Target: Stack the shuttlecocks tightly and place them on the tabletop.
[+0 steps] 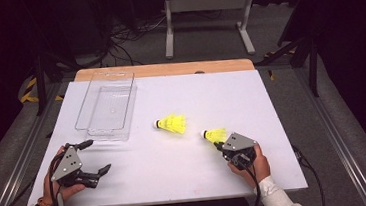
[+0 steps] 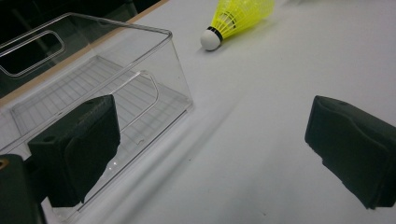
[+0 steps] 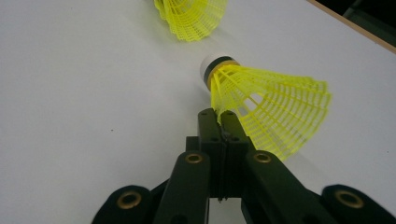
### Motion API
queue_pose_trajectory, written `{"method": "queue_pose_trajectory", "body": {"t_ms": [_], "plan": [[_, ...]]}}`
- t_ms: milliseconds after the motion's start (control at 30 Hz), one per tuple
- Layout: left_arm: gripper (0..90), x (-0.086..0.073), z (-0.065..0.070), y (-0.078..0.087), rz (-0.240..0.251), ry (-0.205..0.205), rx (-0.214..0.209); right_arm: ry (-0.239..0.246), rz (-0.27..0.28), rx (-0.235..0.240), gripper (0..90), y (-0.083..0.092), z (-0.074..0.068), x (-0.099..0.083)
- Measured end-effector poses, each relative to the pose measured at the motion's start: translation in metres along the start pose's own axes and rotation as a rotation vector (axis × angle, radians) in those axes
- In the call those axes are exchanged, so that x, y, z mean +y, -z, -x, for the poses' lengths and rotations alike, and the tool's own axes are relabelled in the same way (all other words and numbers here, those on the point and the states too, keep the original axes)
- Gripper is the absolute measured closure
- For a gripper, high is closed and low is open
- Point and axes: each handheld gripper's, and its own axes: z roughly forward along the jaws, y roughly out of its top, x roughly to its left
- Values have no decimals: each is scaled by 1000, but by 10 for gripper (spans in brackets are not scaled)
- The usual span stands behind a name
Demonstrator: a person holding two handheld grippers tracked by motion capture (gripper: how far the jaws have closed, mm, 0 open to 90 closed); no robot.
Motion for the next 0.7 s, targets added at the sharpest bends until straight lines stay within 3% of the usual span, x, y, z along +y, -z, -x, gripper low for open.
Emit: {"method": "queue_pose_trajectory", "body": {"t_ms": [700], "plan": [[42,0,0,-1,-5,-2,-1,12,57,2,900,-2,10,11]]}}
